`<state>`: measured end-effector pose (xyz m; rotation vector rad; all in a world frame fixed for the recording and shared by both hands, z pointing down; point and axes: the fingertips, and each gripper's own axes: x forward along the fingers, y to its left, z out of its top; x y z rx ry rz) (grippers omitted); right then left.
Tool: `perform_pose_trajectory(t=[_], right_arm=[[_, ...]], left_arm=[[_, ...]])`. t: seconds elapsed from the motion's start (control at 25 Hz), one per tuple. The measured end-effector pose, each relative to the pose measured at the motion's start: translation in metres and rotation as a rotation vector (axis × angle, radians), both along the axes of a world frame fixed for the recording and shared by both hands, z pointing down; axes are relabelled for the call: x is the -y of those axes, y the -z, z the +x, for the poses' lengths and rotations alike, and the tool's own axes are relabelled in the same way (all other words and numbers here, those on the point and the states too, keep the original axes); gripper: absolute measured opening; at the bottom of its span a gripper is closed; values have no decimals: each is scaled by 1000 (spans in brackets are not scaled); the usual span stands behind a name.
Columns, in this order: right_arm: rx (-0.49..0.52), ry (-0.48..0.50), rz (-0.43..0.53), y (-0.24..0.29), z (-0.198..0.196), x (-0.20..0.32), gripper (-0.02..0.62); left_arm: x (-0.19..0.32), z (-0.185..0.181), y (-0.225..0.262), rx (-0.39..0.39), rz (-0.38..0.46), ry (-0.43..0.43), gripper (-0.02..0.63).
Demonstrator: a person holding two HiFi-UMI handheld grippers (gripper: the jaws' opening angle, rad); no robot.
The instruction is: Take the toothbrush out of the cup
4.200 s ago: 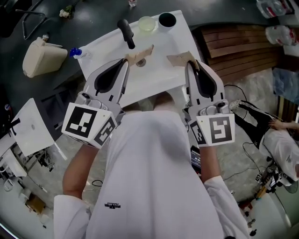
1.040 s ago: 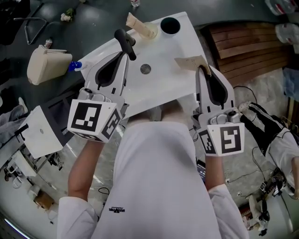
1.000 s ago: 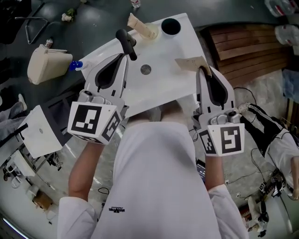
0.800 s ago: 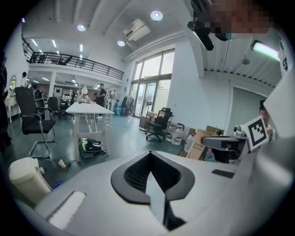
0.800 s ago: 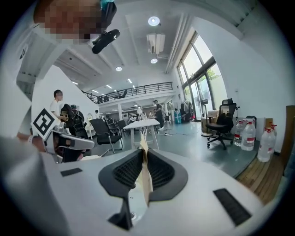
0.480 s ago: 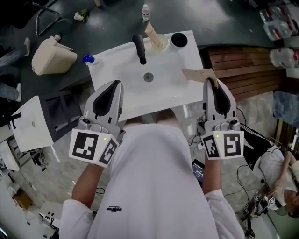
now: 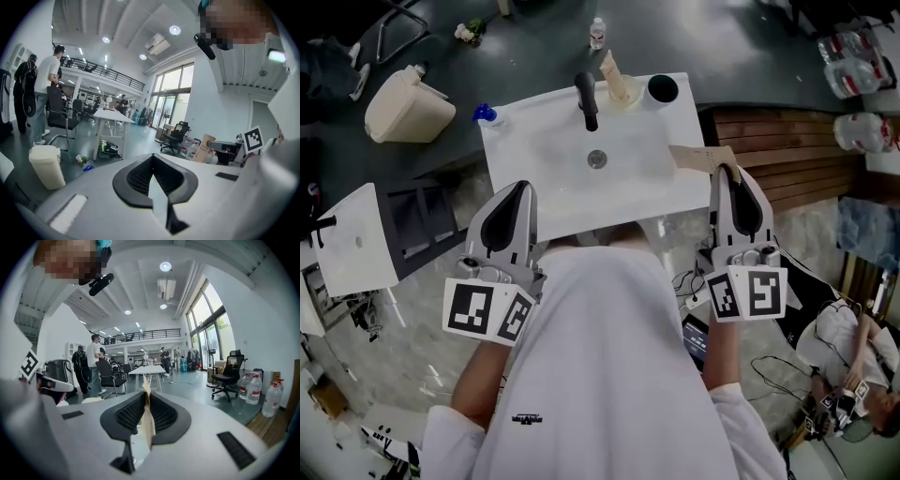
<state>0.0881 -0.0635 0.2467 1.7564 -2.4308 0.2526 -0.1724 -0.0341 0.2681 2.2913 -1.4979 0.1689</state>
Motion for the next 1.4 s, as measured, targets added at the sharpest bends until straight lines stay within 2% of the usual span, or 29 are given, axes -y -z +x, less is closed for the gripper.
perform_pose_trajectory(t=[0.72,1.12,1.4], right_arm=[[-9,16,17,-3,-2,34,32],[-12,22,118,-4,-4,89,32],[28,-1,81,-40,3,138,32]], left_arm=[[5,-5,3,-10,4,32,5],[16,5,-2,-3,-9,35,5],[27,17,-2,4,-25,27,5]])
